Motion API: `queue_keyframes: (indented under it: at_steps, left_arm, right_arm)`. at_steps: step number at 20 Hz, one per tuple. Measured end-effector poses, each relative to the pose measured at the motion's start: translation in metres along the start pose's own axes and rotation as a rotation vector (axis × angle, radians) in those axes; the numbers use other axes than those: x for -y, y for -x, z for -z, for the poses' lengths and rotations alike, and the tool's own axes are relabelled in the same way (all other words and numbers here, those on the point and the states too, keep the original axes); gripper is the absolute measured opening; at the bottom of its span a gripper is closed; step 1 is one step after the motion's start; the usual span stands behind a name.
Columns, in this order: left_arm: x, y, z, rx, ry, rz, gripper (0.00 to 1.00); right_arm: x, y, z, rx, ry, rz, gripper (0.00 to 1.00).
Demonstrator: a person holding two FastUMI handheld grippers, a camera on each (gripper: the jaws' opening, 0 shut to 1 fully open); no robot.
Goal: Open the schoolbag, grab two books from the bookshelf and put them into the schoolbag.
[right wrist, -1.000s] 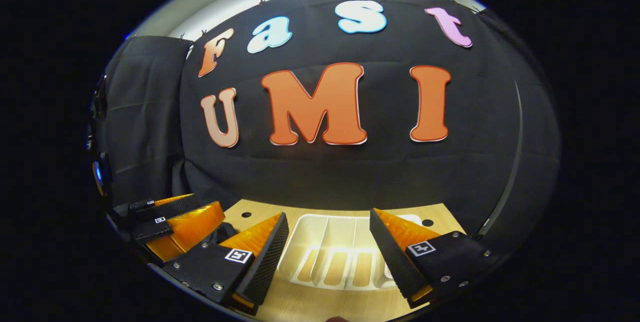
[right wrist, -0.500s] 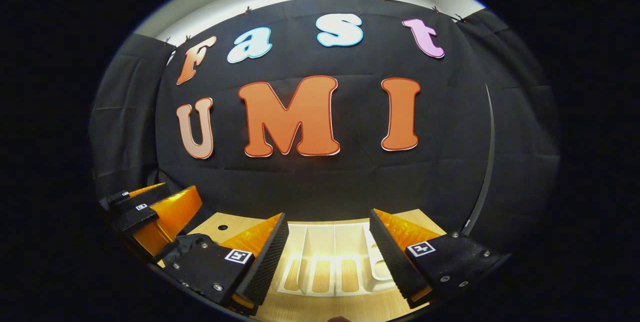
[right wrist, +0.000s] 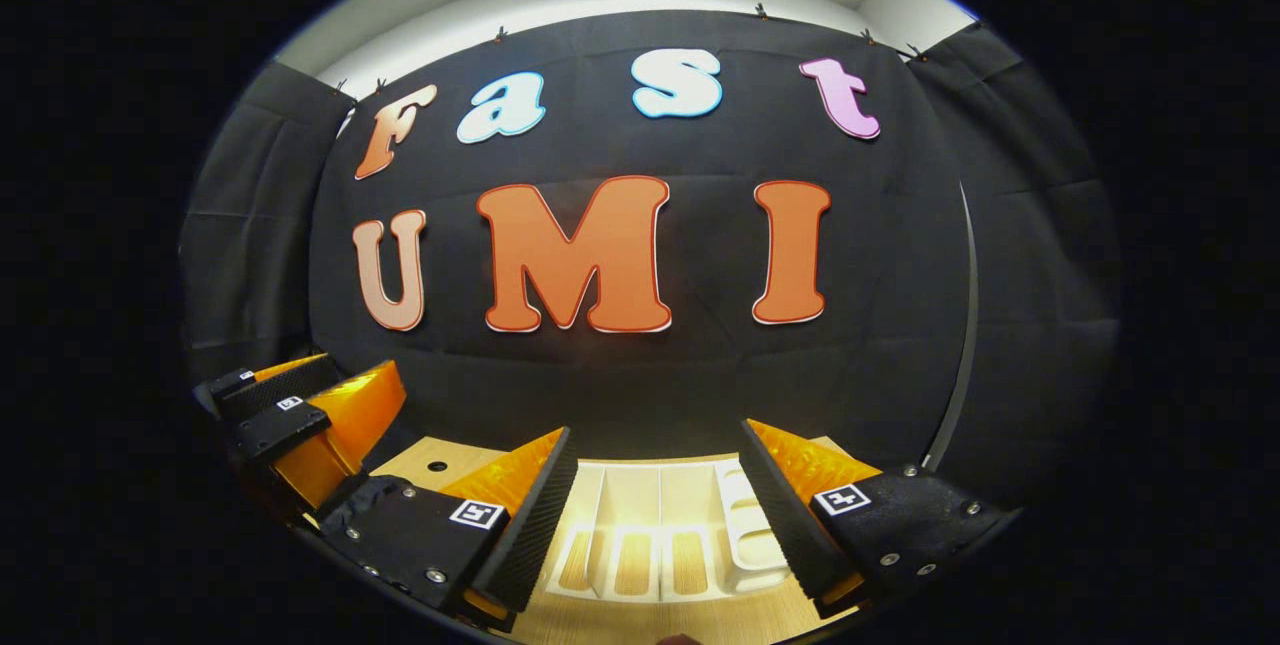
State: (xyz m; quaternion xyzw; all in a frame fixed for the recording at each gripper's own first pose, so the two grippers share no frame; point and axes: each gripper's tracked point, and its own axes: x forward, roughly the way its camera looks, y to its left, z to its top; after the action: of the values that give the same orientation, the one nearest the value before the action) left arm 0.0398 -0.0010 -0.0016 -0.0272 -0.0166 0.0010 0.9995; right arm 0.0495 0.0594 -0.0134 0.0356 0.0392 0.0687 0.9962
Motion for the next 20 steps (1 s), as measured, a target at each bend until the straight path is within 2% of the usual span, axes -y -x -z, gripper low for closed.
queue_keyframes:
  at_steps: [2, 4, 9, 10, 11, 14, 20]
  left_arm:
    - [0.001, 0.000, 0.001, 0.004, 0.004, 0.003, 0.94]
    - [-0.004, 0.000, 0.007, -0.027, 0.008, -0.032, 0.93]
    - [-0.002, -0.001, 0.006, -0.020, 0.012, -0.025, 0.94]
    - [-0.001, -0.001, 0.005, -0.012, 0.009, -0.019, 0.94]
    - [0.000, -0.002, 0.008, -0.027, 0.019, -0.017, 0.93]
    - [0.007, -0.003, 0.022, -0.088, 0.031, -0.014, 0.94]
    - [0.012, 0.003, 0.023, -0.092, 0.008, 0.000, 0.94]
  right_arm:
    - [0.001, 0.001, -0.002, 0.001, 0.009, 0.002, 0.97]
    - [0.002, 0.003, -0.005, 0.012, 0.018, 0.004, 0.97]
    - [0.006, 0.006, -0.007, 0.019, 0.010, 0.010, 0.97]
    - [0.008, 0.006, -0.008, 0.024, 0.022, 0.018, 1.00]
    - [0.010, 0.006, -0.008, 0.026, 0.031, 0.023, 0.96]
    - [0.010, 0.008, -0.001, 0.004, 0.032, 0.018, 0.97]
    - [0.020, 0.006, 0.003, -0.013, 0.016, 0.043, 0.96]
